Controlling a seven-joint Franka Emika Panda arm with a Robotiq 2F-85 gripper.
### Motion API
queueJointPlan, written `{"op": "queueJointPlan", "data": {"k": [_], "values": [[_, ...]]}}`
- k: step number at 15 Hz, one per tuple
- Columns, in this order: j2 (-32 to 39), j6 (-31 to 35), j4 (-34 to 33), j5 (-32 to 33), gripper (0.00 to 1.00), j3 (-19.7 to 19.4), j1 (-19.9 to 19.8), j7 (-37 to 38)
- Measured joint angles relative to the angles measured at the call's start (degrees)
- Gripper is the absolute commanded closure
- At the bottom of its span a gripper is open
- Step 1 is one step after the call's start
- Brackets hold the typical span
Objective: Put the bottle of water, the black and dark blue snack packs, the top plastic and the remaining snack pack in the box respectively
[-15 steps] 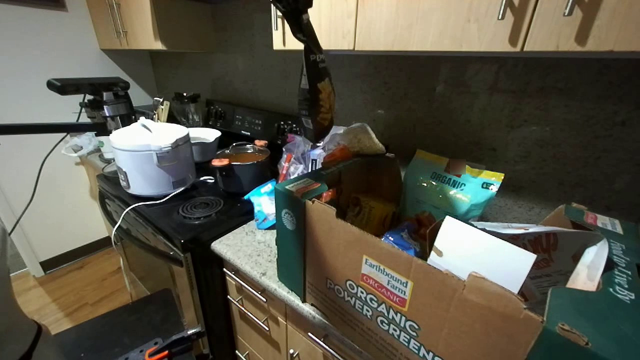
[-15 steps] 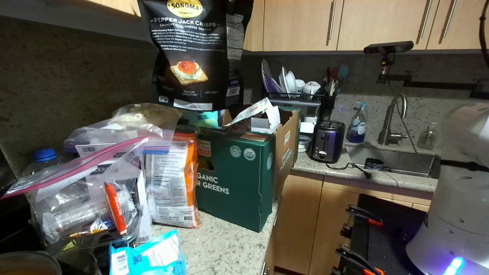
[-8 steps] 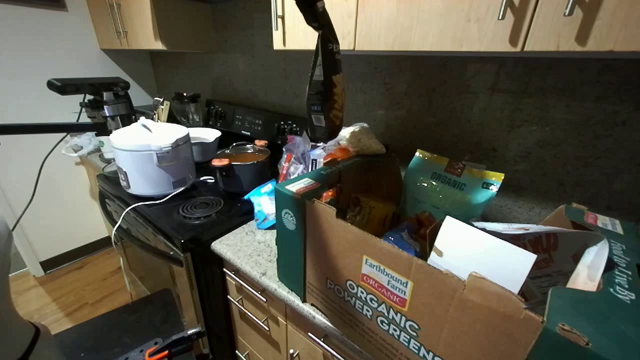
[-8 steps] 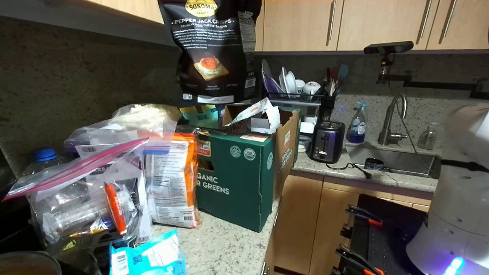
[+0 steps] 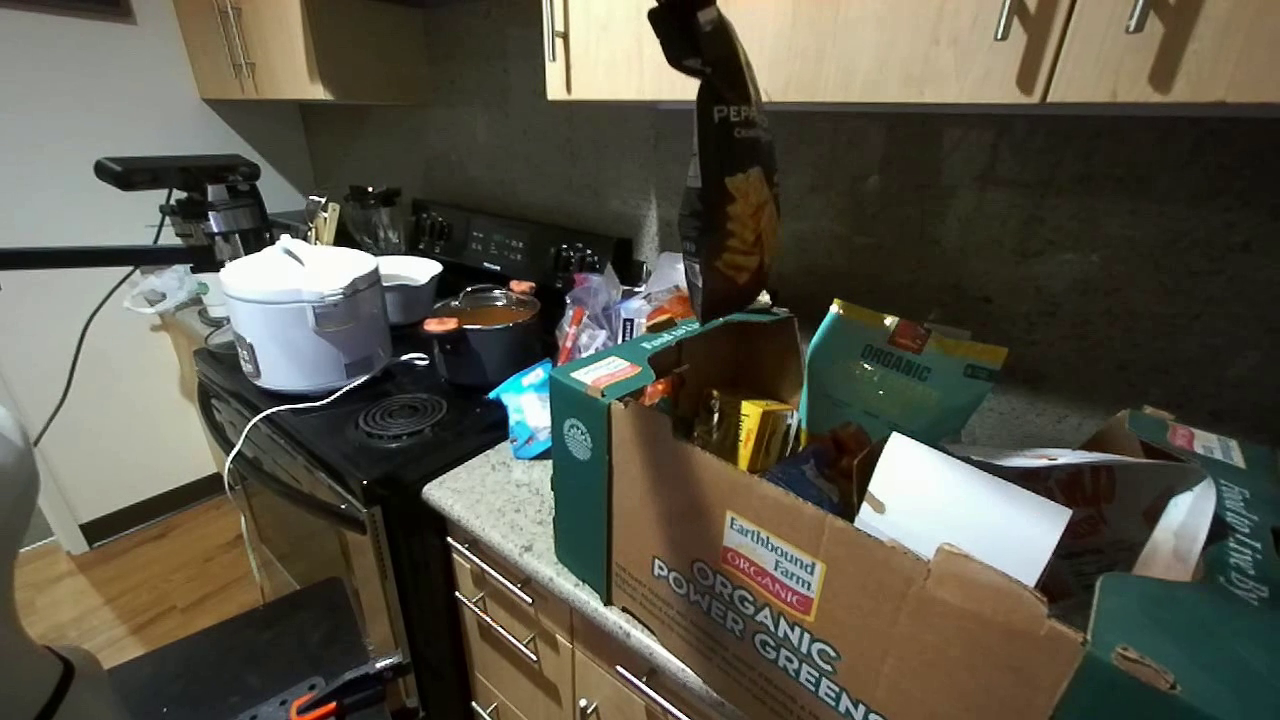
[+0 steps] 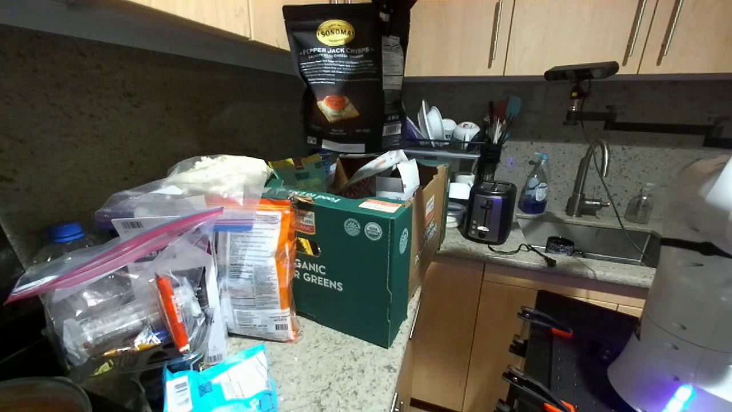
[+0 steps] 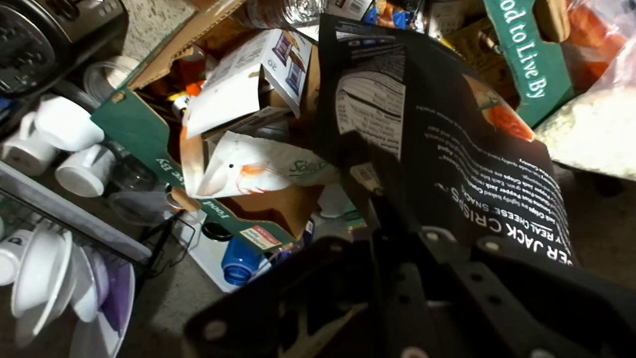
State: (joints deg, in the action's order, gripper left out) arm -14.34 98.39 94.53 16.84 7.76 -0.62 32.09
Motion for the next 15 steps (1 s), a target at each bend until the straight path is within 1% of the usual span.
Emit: {"op": "queueJointPlan", "data": {"k": [5,9,12,15], "values": [[0.1,0.3,2.9,0.2,0.99,-2.7,-2.8,6.4],[1.3,1.0,4.3,-0.3,0.99,-4.7,-3.8,12.1],[3.4,1.4,4.6,-3.7,0.99,-5.4,-4.0,17.9],[6.1,3.3,4.9,-7.7,0.99,-5.5,-3.8,23.8]]}}
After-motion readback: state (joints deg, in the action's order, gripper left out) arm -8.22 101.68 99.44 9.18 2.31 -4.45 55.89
